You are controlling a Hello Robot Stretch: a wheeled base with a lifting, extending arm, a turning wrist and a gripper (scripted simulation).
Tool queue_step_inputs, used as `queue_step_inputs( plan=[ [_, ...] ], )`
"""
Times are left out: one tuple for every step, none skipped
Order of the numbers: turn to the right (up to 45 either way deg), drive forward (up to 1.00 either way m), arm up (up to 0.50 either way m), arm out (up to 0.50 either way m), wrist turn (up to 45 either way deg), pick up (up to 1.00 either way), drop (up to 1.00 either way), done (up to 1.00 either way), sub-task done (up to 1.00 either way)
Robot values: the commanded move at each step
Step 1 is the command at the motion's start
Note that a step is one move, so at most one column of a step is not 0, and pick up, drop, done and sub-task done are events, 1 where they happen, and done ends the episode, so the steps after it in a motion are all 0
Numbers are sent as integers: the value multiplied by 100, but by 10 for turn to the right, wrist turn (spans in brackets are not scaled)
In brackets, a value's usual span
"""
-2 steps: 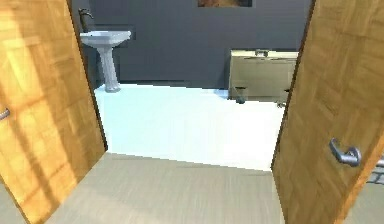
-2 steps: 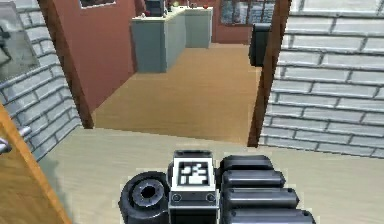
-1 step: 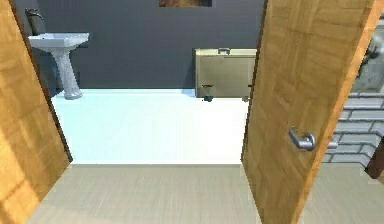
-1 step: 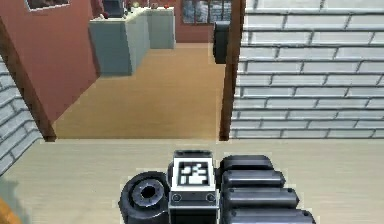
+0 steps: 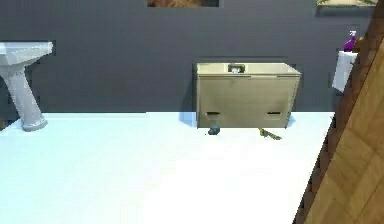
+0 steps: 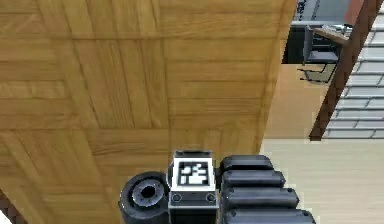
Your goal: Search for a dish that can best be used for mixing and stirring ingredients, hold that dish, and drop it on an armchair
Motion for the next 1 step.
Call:
queue_step_inputs(
  plan=[
    [0, 90, 0, 0, 0, 0, 0, 0, 0]
  ],
)
